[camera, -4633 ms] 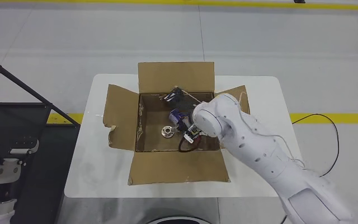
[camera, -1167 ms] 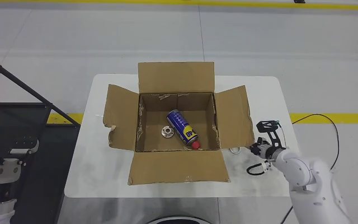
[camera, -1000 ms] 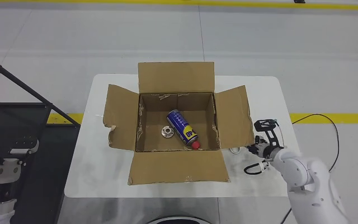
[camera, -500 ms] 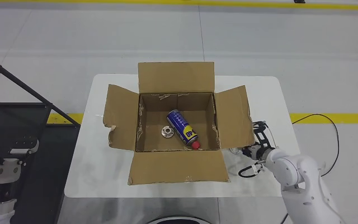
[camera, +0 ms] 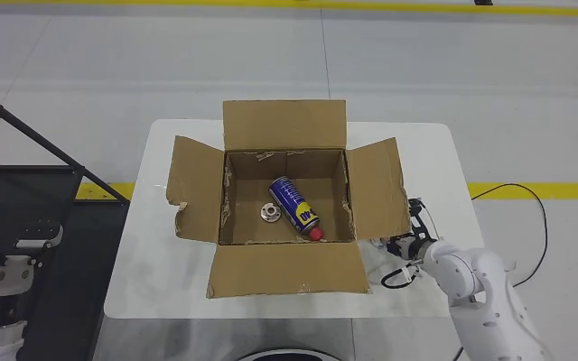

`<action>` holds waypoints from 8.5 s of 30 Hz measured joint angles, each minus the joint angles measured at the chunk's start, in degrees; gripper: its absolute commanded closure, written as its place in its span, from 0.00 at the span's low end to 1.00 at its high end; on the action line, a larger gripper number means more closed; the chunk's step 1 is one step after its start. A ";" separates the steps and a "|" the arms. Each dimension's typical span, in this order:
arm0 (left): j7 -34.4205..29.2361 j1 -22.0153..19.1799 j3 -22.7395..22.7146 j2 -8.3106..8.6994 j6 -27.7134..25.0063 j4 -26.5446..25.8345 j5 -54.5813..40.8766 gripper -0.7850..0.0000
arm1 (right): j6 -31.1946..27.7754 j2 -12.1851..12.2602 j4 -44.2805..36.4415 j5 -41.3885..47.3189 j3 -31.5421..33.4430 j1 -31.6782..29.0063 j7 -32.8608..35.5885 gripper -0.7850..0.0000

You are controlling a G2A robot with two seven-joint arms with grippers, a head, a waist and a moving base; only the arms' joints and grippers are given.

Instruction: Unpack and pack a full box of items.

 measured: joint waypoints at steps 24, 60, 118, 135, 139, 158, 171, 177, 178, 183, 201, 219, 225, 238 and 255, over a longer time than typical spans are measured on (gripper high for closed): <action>0.00 0.00 0.00 0.00 0.00 0.00 0.00 0.00 | 1.00 0.50 -0.70 -0.74 0.61 0.40 0.22 1.00; 0.00 0.00 0.00 0.00 0.00 0.00 0.00 0.00 | 2.68 0.55 -17.36 5.17 -2.80 15.11 -9.85 1.00; -1.90 -1.48 0.25 0.12 1.98 0.59 1.40 0.00 | 0.46 -8.68 -0.88 -18.34 -28.36 29.42 0.16 0.00; -29.66 -14.58 7.72 3.51 17.48 7.91 7.59 0.00 | -10.49 -4.88 -18.15 13.97 3.14 13.25 -5.09 0.00; -29.11 -15.11 8.26 3.54 17.54 8.06 7.52 0.00 | -10.62 -4.84 -18.17 14.35 3.40 13.16 -5.02 0.00; -25.58 -25.28 19.18 4.67 13.73 12.86 26.17 0.00 | -2.67 -4.48 -10.53 26.09 11.20 9.30 -12.97 0.00; -28.73 -30.48 23.89 5.22 14.34 12.19 22.97 0.00 | -4.88 -2.37 -4.54 40.81 15.91 9.67 8.79 0.00; -29.78 -31.08 24.58 5.46 15.72 8.82 21.17 0.00 | -9.15 -2.13 -1.66 52.08 13.99 10.98 10.53 0.00; -29.94 -31.20 24.83 5.51 15.98 8.46 21.14 0.00 | -9.74 -2.11 -1.41 53.66 13.56 11.27 10.64 0.00; -30.97 -32.25 27.52 5.79 17.31 8.47 22.56 0.00 | -11.97 -2.11 -0.24 60.70 10.03 13.37 11.17 0.00; -31.34 -34.92 36.67 6.32 19.84 13.39 24.76 0.00 | -15.90 -3.17 5.23 63.93 -5.83 18.95 4.29 0.00; -29.56 -35.32 40.02 6.86 22.52 15.10 26.61 0.00 | -16.64 -2.37 1.44 55.07 -9.68 17.61 2.23 0.00; -28.32 -34.98 38.93 6.97 21.87 13.48 24.55 0.00 | -15.69 -2.06 2.16 55.57 -10.44 18.42 4.09 0.00; -26.28 -34.09 31.29 7.27 22.92 7.54 15.30 0.00 | -13.97 -0.65 0.21 61.73 -2.10 17.29 0.31 0.00; -28.70 -33.44 28.43 7.51 24.43 6.19 12.30 0.00 | -13.74 -0.56 -0.07 61.91 -1.49 17.08 0.42 0.00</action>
